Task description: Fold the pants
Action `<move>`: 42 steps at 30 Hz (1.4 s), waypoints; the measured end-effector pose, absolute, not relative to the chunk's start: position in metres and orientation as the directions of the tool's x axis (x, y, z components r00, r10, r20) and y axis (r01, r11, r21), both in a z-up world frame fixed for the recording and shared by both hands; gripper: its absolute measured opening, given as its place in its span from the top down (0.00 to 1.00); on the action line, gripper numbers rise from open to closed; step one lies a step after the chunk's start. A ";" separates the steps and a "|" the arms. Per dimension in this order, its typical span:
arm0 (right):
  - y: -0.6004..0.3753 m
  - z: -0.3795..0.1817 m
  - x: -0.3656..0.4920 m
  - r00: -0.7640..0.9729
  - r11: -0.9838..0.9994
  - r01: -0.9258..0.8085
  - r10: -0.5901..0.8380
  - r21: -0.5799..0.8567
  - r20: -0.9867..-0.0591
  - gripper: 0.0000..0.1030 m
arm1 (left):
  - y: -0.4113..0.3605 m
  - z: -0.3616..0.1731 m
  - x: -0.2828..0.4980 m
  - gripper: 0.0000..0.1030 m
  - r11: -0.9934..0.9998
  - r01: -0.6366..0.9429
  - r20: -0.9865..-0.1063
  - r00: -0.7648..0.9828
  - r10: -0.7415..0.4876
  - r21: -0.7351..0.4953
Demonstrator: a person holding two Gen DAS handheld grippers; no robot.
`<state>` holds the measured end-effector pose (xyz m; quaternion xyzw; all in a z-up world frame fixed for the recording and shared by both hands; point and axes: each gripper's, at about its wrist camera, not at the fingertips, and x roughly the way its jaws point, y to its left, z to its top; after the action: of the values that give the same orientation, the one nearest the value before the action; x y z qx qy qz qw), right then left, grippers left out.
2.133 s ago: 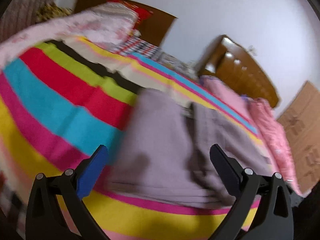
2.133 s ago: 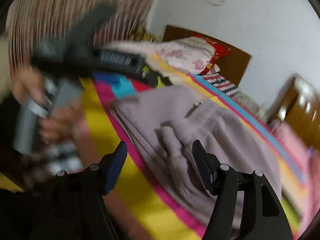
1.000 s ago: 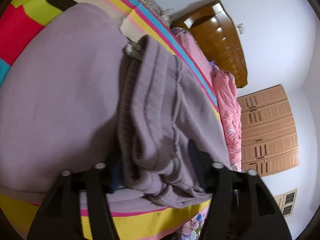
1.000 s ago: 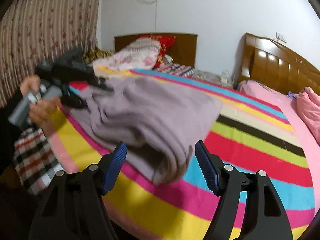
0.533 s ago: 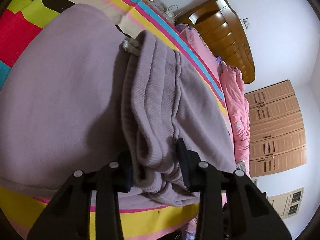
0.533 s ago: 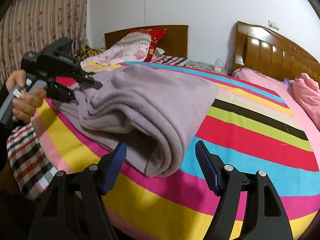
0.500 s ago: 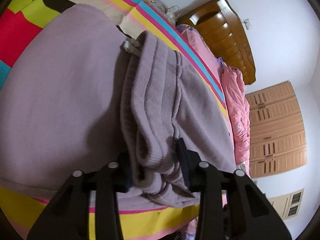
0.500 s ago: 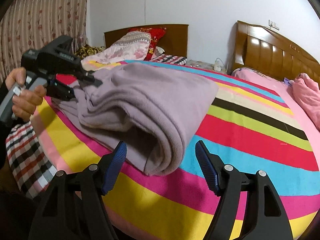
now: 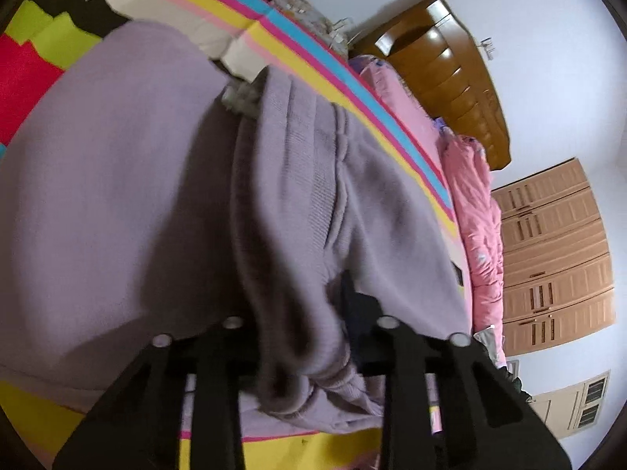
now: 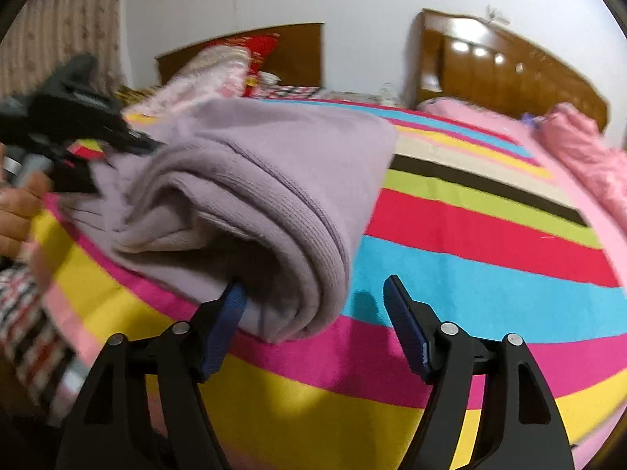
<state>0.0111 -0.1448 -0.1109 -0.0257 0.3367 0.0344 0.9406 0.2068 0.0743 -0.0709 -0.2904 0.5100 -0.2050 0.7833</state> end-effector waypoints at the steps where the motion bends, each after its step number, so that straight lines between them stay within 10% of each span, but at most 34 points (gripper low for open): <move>1: -0.143 -0.111 0.011 0.778 0.997 -0.052 0.005 -0.056 -0.629 0.26 | 0.073 -0.063 0.204 0.78 0.756 0.046 -0.678 0.410 -0.610 -0.653; 11: -0.126 -0.109 0.005 0.797 0.971 0.022 -0.162 -0.239 -0.583 0.19 | 0.127 0.054 0.166 0.79 0.744 0.307 -0.493 0.592 -0.637 -0.593; 18: -0.116 -0.118 0.002 0.819 0.964 -0.008 -0.147 -0.267 -0.555 0.15 | 0.227 -0.091 0.155 0.75 0.729 0.050 -0.594 0.543 -0.593 -0.682; 25: -0.117 -0.111 0.001 0.805 0.960 -0.055 -0.119 -0.273 -0.582 0.14 | 0.233 -0.084 0.138 0.54 0.716 0.049 -0.556 0.595 -0.581 -0.696; 27: -0.123 -0.103 -0.006 0.793 0.970 -0.135 -0.017 -0.203 -0.609 0.14 | 0.233 -0.057 0.120 0.22 0.782 -0.013 -0.582 0.675 -0.453 -0.624; 33: -0.140 -0.068 -0.010 0.754 0.929 -0.319 0.368 0.187 -0.544 0.28 | 0.185 0.011 0.081 0.19 0.898 0.139 -0.542 0.755 -0.369 -0.419; 42: -0.060 -0.082 0.026 0.716 0.924 -0.382 0.290 -0.009 -0.635 0.52 | 0.099 -0.039 0.110 0.22 0.984 0.173 -0.762 0.632 -0.143 -0.041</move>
<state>0.0265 -0.0603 -0.0815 -0.0699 0.3300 0.1819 0.9236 0.1095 0.0988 -0.0389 0.0181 0.4198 -0.0876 0.9032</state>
